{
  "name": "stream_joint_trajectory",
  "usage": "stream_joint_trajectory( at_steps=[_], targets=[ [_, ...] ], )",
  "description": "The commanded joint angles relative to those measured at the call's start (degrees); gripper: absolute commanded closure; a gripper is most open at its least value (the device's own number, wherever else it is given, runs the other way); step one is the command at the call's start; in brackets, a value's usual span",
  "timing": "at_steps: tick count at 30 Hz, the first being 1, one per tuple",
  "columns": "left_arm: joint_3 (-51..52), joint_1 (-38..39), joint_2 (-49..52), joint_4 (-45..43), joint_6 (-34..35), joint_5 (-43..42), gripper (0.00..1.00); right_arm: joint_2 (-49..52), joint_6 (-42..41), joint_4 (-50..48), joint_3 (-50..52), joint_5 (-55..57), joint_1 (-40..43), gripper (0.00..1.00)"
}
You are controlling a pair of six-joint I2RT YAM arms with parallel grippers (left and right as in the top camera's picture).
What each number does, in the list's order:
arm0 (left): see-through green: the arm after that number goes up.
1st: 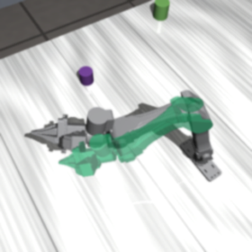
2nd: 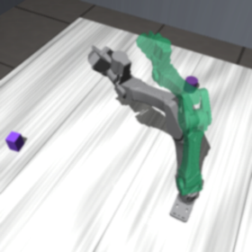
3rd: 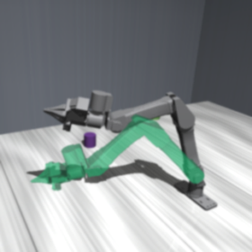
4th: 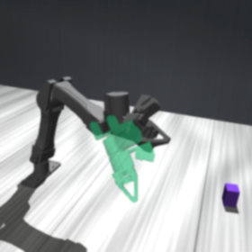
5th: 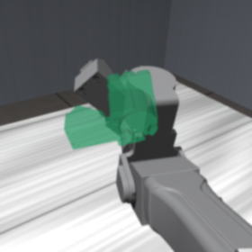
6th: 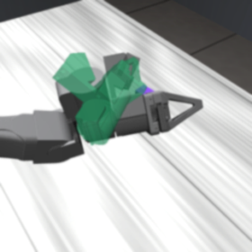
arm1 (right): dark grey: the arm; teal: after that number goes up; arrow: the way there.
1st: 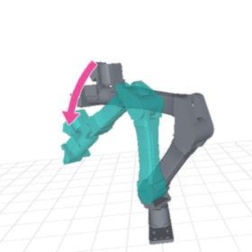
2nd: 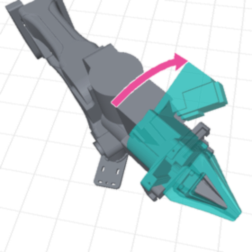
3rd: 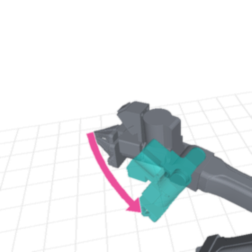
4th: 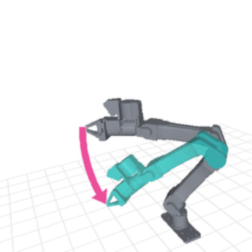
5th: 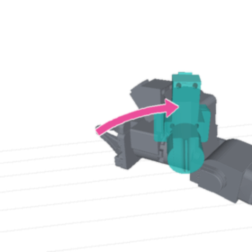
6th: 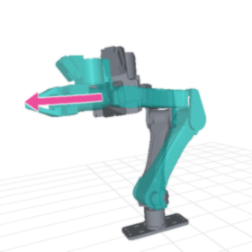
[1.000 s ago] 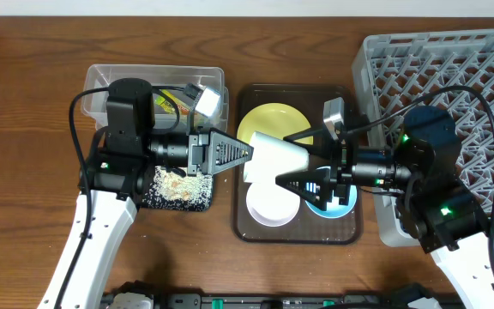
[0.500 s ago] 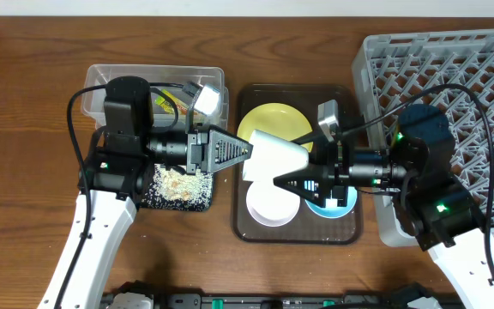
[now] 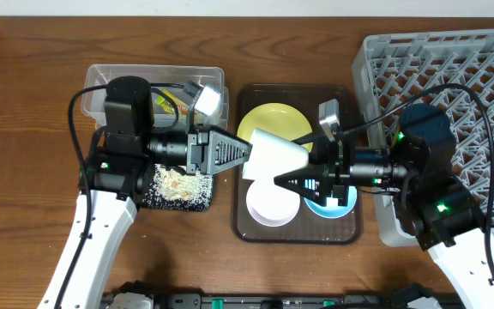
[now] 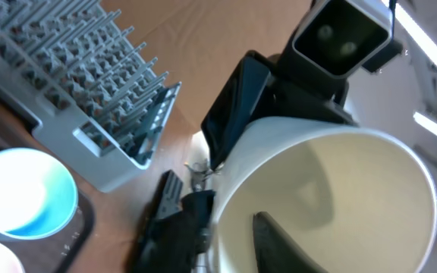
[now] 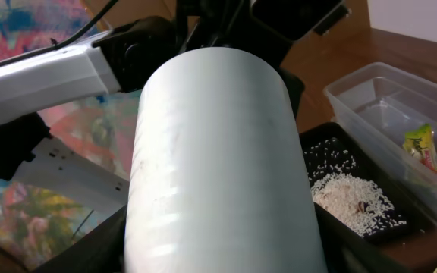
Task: Sort waste into correct bins and load items into the dishwasher rack
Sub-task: 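Carry the white cup right and place it in the grey rack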
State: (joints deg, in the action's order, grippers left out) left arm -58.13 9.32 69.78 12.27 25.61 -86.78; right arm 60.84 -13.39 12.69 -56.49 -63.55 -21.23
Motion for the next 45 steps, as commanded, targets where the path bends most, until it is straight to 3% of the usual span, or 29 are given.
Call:
stream_joint_trajectory(
  at_steps=[1,4,9,14,18,23,34,39,41,45],
  targets=[
    [-0.9,0.0,-0.2,-0.1,0.0,-1.3,0.51,-1.1,0.1,0.5,-0.7,1.7,2.3,0.52],
    [-0.9,0.0,-0.2,-0.1,0.9,-1.3,0.39,-2.6,0.1,5.0,-0.7,4.8,5.4,0.53],
    [-0.9,0.0,-0.2,-0.1,1.3,-1.3,0.37,-6.7,0.1,22.4,-1.4,20.3,14.8,0.5],
    [-0.9,0.0,-0.2,-0.2,1.3,-1.3,0.36,-8.2,-0.3,46.6,-7.0,45.4,25.7,0.49],
    [-0.9,0.0,-0.2,-0.2,1.3,-1.1,0.35,-7.9,-2.7,58.0,-10.5,56.2,33.2,0.48],
    [-0.9,0.0,-0.2,-0.1,1.3,-1.1,0.33,-5.5,-2.7,64.3,-9.9,59.4,39.0,0.47],
    [-0.9,0.0,-0.2,0.3,1.3,-1.1,0.33,5.5,-1.8,68.0,-6.3,59.5,39.2,0.48],
    [-0.9,0.0,-0.2,0.5,1.3,-1.1,0.33,9.5,-1.8,67.9,-6.0,59.5,39.1,0.3],
    [-0.9,0.0,-0.2,0.5,1.3,-1.1,0.33,10.3,-1.8,67.8,-6.0,59.5,39.1,0.01],
    [-0.9,0.0,-0.2,0.5,1.2,-0.9,0.32,9.8,-1.7,66.1,-6.1,57.1,39.1,0.01]
  ],
)
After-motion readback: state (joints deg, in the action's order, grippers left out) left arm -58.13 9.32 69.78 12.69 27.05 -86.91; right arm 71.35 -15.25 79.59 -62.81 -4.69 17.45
